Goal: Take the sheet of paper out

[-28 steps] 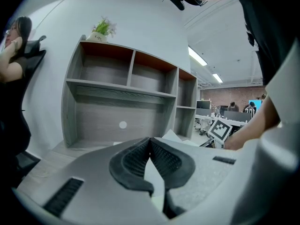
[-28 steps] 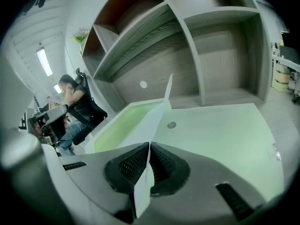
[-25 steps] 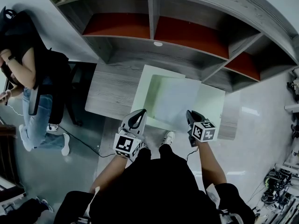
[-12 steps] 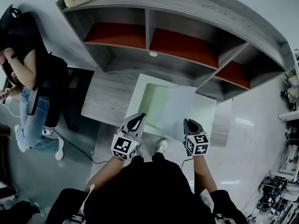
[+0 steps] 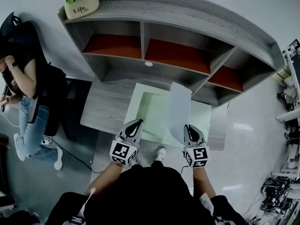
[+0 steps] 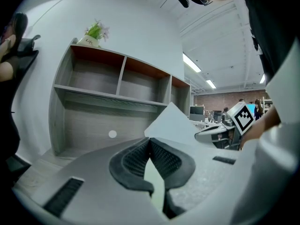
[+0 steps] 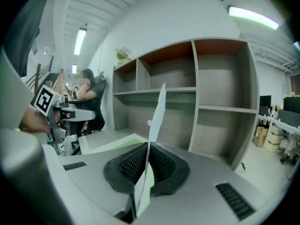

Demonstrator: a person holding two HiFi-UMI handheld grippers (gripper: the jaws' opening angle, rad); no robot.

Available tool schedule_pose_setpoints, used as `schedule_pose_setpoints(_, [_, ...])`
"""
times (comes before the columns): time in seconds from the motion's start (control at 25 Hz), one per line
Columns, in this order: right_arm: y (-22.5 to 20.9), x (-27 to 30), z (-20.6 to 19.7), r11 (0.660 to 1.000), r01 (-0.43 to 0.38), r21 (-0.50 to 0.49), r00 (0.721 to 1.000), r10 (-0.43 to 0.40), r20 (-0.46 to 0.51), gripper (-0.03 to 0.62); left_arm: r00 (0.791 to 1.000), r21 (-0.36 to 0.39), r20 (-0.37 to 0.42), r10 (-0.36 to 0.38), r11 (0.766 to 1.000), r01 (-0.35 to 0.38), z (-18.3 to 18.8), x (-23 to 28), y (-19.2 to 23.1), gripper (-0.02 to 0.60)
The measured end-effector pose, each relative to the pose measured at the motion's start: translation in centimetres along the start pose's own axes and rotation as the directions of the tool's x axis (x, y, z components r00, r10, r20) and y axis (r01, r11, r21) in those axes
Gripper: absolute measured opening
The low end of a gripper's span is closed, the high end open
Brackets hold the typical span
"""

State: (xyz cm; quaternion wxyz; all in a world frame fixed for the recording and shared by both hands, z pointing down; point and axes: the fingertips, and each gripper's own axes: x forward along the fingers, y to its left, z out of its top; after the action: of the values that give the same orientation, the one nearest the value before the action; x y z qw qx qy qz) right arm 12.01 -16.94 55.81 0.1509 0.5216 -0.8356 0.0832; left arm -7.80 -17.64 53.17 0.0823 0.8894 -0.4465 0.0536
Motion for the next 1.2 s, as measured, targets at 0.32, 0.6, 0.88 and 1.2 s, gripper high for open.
schedule_pose_setpoints(0.32, [0.8,-2.1,5.1,0.997,0.041,-0.062,0.986,-0.031,0.163,0.025,0.999,0.014,0.033,-0.023,1.000,0.022,1.5,0.5,-0.5,0.006])
schedule_pose_setpoints(0.6, [2.0,-4.1,8.9,0.990,0.091,-0.105,0.955,-0.057,0.290,0.023,0.997,0.015,0.081,-0.003,1.000,0.001,3.6,-0.2,0.2,0.007])
schedule_pose_setpoints(0.88, [2.3,-5.7,12.3,0.985,0.122,-0.120,0.922,-0.067,0.382,0.025,0.991,0.023,0.131,-0.001,1.000,-0.002,6.0,-0.5,0.2,0.007])
schedule_pose_setpoints(1.2, [2.4,-6.4,14.5,0.979,0.154,-0.135,0.900,-0.083,0.427,0.024,0.983,0.019,0.181,0.020,1.000,-0.024,8.1,-1.6,0.7,0.006])
